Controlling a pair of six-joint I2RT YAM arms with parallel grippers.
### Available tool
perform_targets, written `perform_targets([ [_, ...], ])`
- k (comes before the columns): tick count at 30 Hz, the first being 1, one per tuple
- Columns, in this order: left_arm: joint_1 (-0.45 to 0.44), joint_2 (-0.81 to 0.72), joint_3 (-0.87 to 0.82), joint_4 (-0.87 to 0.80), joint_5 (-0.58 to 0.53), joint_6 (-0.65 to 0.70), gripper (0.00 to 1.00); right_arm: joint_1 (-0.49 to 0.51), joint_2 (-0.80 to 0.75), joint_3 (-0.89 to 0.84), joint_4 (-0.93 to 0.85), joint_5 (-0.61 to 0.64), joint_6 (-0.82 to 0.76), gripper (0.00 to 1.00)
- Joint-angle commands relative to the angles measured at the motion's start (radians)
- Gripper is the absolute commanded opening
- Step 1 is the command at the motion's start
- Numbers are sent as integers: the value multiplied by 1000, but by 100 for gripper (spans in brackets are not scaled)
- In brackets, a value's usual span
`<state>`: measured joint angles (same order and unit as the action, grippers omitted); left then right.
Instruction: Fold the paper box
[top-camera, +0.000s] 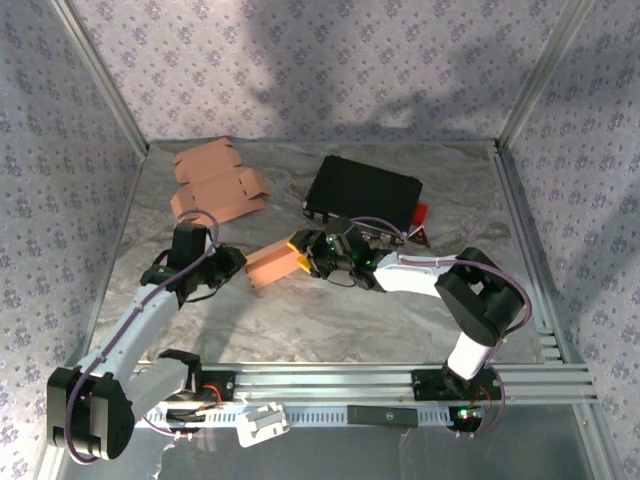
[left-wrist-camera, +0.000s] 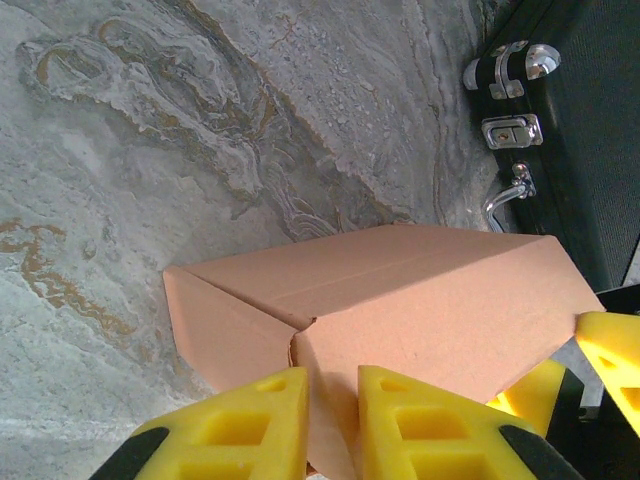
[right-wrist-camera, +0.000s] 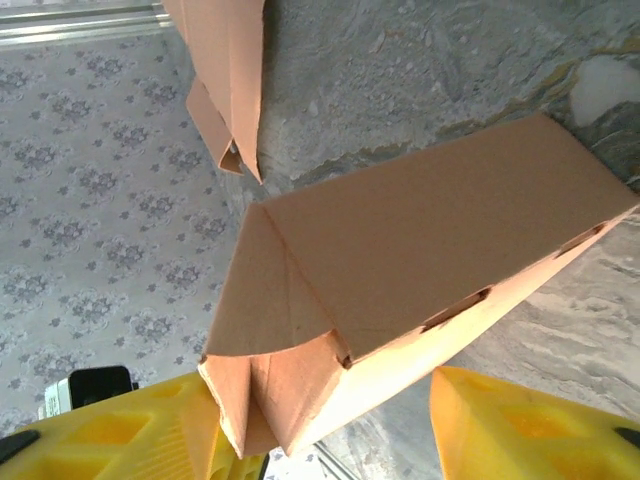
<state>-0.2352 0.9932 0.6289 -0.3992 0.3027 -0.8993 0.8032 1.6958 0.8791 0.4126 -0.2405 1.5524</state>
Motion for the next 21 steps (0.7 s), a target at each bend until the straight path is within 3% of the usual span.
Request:
perform_targets([
  [1,10,-2,-24,-43,-13,25,19,-18,-54,-9,-70,21,-50,62],
  [10,10,-6,-14,-49,-8,27,18,-39,-60,20,-110,15,-73,64],
  [21,9,-11,-2,-66,-2,43,18,-42,6,16,-69,6,-37,48],
])
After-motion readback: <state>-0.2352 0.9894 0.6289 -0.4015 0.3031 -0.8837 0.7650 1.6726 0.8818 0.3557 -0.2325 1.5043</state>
